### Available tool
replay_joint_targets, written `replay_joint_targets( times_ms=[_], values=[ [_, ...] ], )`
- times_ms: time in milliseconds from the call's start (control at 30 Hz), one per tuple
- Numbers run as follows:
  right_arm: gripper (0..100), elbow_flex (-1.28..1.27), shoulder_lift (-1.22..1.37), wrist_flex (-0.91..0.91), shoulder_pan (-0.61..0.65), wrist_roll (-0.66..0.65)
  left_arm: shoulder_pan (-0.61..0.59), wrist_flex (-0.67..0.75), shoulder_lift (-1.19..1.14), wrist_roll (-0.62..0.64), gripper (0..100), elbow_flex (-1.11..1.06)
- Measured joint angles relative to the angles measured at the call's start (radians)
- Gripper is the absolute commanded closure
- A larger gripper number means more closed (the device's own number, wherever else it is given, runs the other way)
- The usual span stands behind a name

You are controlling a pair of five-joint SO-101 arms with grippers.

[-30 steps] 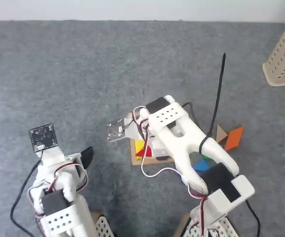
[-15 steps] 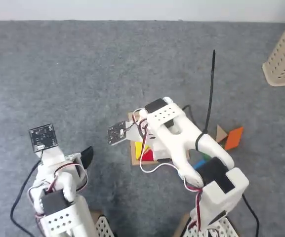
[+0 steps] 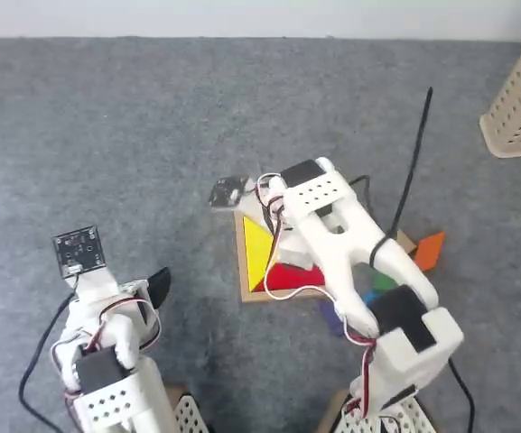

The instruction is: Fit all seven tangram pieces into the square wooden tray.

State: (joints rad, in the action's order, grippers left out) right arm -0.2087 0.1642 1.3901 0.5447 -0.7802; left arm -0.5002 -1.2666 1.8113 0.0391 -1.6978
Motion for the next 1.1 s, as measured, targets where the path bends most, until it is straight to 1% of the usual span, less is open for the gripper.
replay_joint_targets(
  times_ms=[100,200,300,400,533,667,800,933,1100],
  values=[
    [92.0,0.000,-0.077,0.000,0.003,0.130,0.000,0.000,0.000,0.000,65,0.000],
    [91.2,-0.023,-0.180,0.002,-0.026,0.261,0.000,0.000,0.000,0.000,65,0.000],
    [91.0,-0.115,-0.295,0.005,-0.084,0.330,0.000,0.000,0.000,0.000,65,0.000],
    [91.0,-0.236,-0.413,0.006,-0.163,0.341,0.000,0.000,0.000,0.000,65,0.000],
    [91.0,-0.379,-0.539,0.006,-0.298,0.344,0.000,0.000,0.000,0.000,65,0.000],
    [91.0,-0.462,-0.575,0.006,-0.451,0.344,0.000,0.000,0.000,0.000,65,0.000],
    [89.2,-0.470,-0.577,0.006,-0.594,0.344,0.000,0.000,0.000,0.000,65,0.000],
    [79.8,-0.470,-0.577,-0.020,-0.628,0.348,0.000,0.000,0.000,0.000,65,0.000],
    [78.5,-0.468,-0.577,-0.061,-0.629,0.431,0.000,0.000,0.000,0.000,65,0.000]
  ],
)
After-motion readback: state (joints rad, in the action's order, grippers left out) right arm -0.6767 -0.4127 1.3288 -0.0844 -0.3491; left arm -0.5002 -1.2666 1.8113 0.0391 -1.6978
